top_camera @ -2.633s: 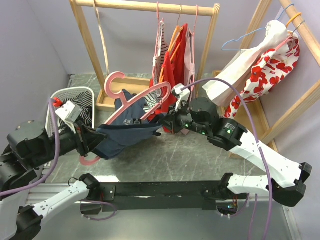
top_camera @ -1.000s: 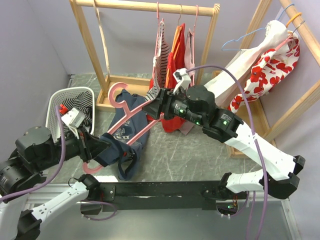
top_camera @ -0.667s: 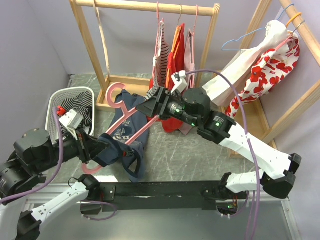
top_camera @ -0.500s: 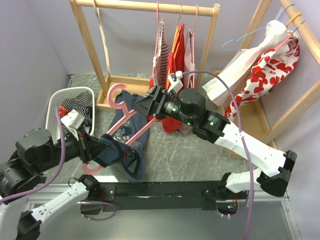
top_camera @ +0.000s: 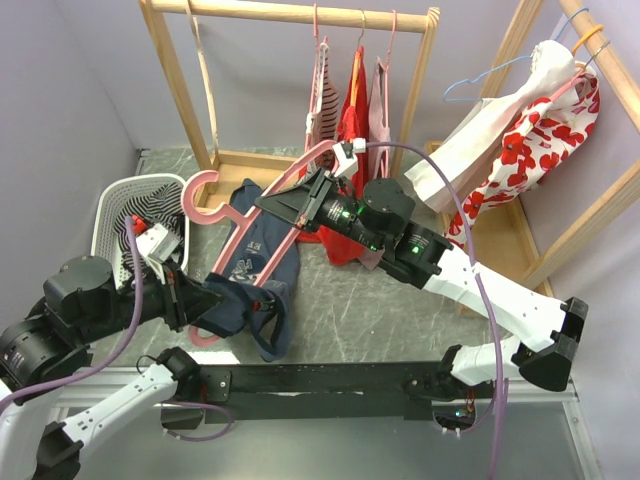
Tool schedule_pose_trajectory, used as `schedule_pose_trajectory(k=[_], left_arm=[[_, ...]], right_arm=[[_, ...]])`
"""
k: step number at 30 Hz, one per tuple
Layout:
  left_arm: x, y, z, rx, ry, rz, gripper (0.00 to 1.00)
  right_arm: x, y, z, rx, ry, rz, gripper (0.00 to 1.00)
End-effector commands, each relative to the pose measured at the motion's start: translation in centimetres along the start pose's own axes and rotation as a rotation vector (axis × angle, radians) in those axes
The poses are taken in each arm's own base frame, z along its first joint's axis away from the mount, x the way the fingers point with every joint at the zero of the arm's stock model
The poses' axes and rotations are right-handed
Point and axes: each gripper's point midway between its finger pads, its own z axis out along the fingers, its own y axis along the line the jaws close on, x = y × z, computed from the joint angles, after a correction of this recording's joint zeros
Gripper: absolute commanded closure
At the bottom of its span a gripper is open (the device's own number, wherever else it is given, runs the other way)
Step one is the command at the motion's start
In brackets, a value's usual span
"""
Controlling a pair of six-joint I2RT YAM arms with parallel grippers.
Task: Remove the tank top from the hanger
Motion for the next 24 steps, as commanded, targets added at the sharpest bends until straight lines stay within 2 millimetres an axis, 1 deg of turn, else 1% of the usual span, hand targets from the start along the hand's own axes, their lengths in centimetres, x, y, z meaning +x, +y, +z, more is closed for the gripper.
schedule_pose_trajectory(k=[1, 4, 5, 6, 7, 8, 9, 10, 12, 14, 15, 16, 18, 19, 20, 21, 22, 23, 24], left_arm=[[-1.5, -1.7, -0.3, 0.083, -0.058, 0.042, 0.99], [-1.5, -1.3, -0.3, 0.062, -0.059, 0.036, 0.98], [-1.5, -1.1, -0.5, 0.051, -0.064, 0.03, 0.94], [-1.6, -0.6, -0.6, 0.019, -0.078, 0.024, 0.87], [-1.6, -0.3, -0.7, 0.0, -0.084, 0.017, 0.71], [-1.6, -0.1, -1.0, -0.012, -0.095, 0.01, 0.71], [-1.7, 0.2, -1.1, -0.031, -0.107, 0.005, 0.69], [-1.7, 0.4, -1.2, -0.04, -0.114, 0.001, 0.64], [-1.9, 0.8, -1.3, -0.063, -0.133, -0.016, 0.64], [-1.7, 1.0, -0.9, -0.069, -0.133, -0.021, 0.66], [-1.5, 1.1, -0.6, -0.067, -0.122, -0.025, 0.66], [-1.2, 1.4, 0.0, -0.078, -0.106, -0.029, 0.63], [-1.0, 2.0, 0.8, -0.095, -0.089, -0.034, 0.64], [-0.7, 2.4, 1.7, -0.107, -0.061, -0.037, 0.66], [-0.5, 2.4, 2.1, -0.102, -0.045, -0.028, 0.66], [-0.5, 2.4, 2.6, -0.098, -0.038, -0.026, 0.65], [-0.2, 2.7, 3.3, -0.101, -0.01, -0.02, 0.63], [0.0, 2.5, 3.8, -0.083, 0.01, -0.018, 0.59], [0.2, 2.4, 4.1, -0.075, 0.027, -0.015, 0.55]], right_arm=[[-0.1, -1.4, 0.1, 0.041, 0.001, -0.102, 0.98], [-0.2, -1.4, -0.2, 0.042, -0.006, -0.109, 1.0], [-0.4, -1.4, -0.3, 0.042, -0.013, -0.117, 1.0], [-0.4, -1.3, -0.4, 0.037, -0.017, -0.124, 1.0], [-0.7, -0.6, -0.7, 0.013, -0.026, -0.138, 1.0], [-0.6, -0.7, -0.7, 0.006, -0.026, -0.147, 1.0], [-0.7, -0.3, -0.8, -0.011, -0.033, -0.165, 1.0], [-0.6, 0.0, -0.9, -0.026, -0.027, -0.178, 1.0], [-0.2, 0.2, -1.2, -0.04, -0.024, -0.228, 1.0], [0.0, 0.4, -1.5, -0.033, -0.031, -0.254, 1.0], [0.1, 0.1, -1.6, -0.027, -0.029, -0.286, 1.0], [0.3, 0.1, -1.8, -0.02, -0.028, -0.3, 1.0], [0.2, -0.7, -2.4, 0.031, -0.056, -0.345, 1.0], [0.3, -1.6, -2.6, 0.064, -0.062, -0.359, 1.0], [-0.5, -2.6, -2.9, 0.118, -0.107, -0.369, 1.0], [-0.9, -2.7, -3.6, 0.138, -0.123, -0.391, 1.0], [-1.2, -3.7, -4.0, 0.181, -0.147, -0.405, 1.0], [-1.8, -4.0, -4.6, 0.207, -0.175, -0.415, 1.0], [-3.4, -4.6, -5.8, 0.272, -0.244, -0.433, 1.0]])
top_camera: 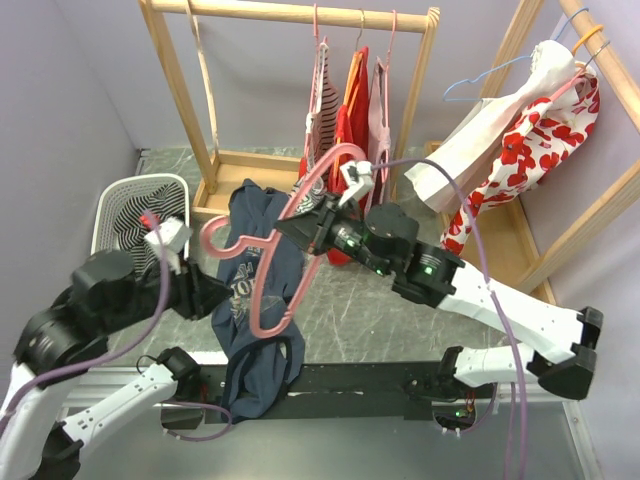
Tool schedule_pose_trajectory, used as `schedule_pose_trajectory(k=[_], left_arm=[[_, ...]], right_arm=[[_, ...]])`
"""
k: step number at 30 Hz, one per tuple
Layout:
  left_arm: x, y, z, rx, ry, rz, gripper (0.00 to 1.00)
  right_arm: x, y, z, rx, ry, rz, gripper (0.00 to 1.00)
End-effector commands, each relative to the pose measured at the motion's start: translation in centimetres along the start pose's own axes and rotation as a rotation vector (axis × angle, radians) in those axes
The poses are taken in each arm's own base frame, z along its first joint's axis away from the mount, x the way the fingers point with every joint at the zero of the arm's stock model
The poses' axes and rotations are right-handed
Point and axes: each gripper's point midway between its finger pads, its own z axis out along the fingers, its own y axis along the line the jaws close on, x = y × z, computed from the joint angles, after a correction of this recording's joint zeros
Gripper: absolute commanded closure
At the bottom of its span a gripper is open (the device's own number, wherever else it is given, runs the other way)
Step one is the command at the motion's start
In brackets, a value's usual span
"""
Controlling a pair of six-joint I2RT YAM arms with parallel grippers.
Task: Remove the tank top from the hanger
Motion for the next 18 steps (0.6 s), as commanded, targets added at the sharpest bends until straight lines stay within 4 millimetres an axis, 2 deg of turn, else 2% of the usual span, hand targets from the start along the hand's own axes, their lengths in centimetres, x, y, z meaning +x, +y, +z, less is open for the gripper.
schedule_pose_trajectory(k=[1, 2, 3, 4, 7, 11, 13, 16, 17, 18], left_arm=[[0.0, -0.2, 2.8, 0.025, 0.072, 0.024, 0.48], [0.3, 0.2, 3.2, 0.004, 0.095, 0.017, 0.45], [0.5, 0.8, 3.6, -0.03, 0.109, 0.009, 0.44], [1.2, 1.5, 4.1, -0.067, 0.148, -0.011, 0.41], [2.7, 2.9, 5.3, -0.131, 0.215, -0.033, 0.36], [4.5, 5.0, 6.7, -0.233, 0.283, -0.073, 0.31], [6.3, 6.3, 7.5, -0.297, 0.351, -0.1, 0.3], [9.0, 7.8, 8.4, -0.364, 0.43, -0.144, 0.35], [9.1, 7.7, 8.8, -0.356, 0.434, -0.158, 0.38], [9.5, 7.9, 9.4, -0.368, 0.457, -0.172, 0.45]], right_arm=[[-5.0, -3.4, -3.5, 0.212, -0.225, -0.096, 1.0], [-5.7, -4.1, -4.3, 0.253, -0.254, -0.102, 1.0], [-6.8, -5.5, -5.4, 0.341, -0.304, -0.126, 1.0], [-8.1, -5.3, -6.7, 0.349, -0.345, -0.122, 1.0], [-10.1, -5.8, -9.3, 0.395, -0.428, -0.132, 1.0], [-11.3, -5.3, -10.9, 0.395, -0.455, -0.145, 1.0], [-11.2, -5.2, -11.2, 0.387, -0.452, -0.148, 1.0], [-11.4, -5.1, -11.7, 0.379, -0.459, -0.148, 1.0], [-11.5, -5.0, -11.8, 0.376, -0.461, -0.149, 1.0], [-11.6, -4.9, -11.8, 0.372, -0.463, -0.148, 1.0]])
